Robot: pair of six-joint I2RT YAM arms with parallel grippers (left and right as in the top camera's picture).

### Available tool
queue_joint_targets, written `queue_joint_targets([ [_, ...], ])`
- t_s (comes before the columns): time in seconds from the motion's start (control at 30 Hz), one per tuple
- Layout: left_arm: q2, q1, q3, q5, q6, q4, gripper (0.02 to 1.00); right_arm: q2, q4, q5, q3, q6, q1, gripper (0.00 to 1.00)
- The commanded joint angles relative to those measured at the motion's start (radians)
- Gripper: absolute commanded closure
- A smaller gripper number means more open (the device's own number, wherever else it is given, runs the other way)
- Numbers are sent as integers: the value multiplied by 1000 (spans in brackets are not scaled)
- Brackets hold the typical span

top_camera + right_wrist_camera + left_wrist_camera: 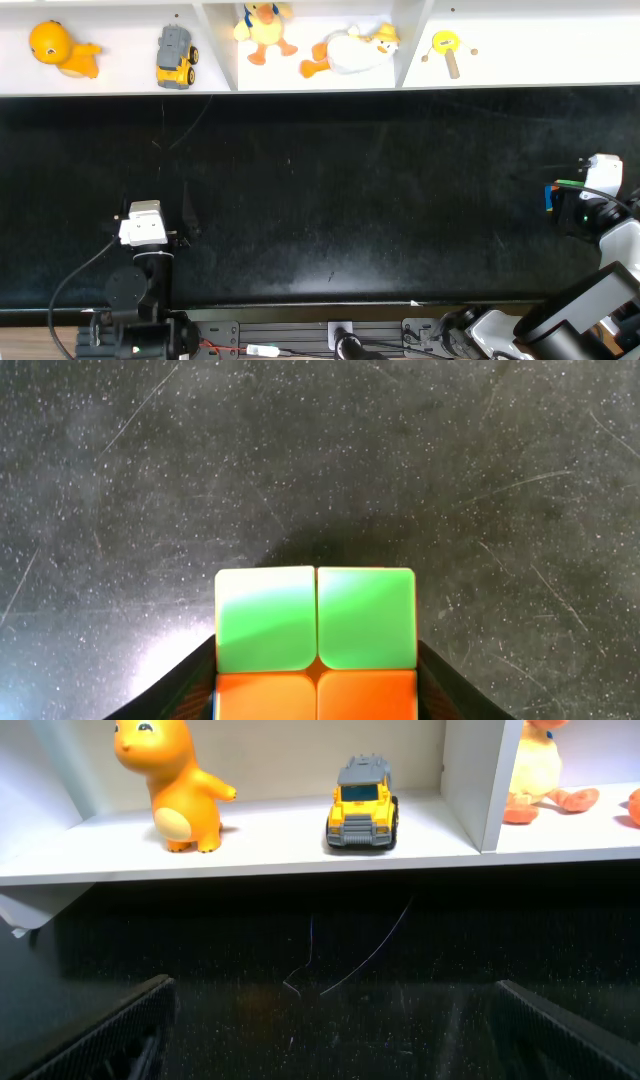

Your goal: Store Toys

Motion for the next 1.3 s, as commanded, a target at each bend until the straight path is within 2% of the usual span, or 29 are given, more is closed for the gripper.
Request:
queue_joint_targets([
  [0.03, -12, -5, -1, 9, -3, -2, 20, -31, 11, 3, 2, 76, 21, 511],
  [0.13, -12, -5, -1, 9, -3, -2, 20, -102, 63, 0, 12, 209, 57, 520],
  [0.3, -12, -5, -1, 9, -3, -2, 20, -129, 89, 0, 81, 336, 135, 522],
  [0.57, -12, -5, -1, 9, -3, -2, 20, -48, 127, 3, 254, 449, 270, 509],
  [0.8, -12, -5, -1, 9, -3, -3, 20, 81, 130, 3, 420, 547, 332, 511],
  [1.2, -12, -5, -1, 9, -3, -2, 23, 298, 53, 3, 679, 576, 420, 514],
  [1.23, -12, -5, -1, 9, -3, -3, 20, 309, 47, 3, 689, 576, 424, 472],
  [1.27, -12, -5, -1, 9, -3, -3, 20, 316, 45, 4, 694, 576, 426, 360],
  [1.3, -12, -5, -1, 9, -3, -2, 20, 319, 45, 3, 694, 576, 427, 198],
])
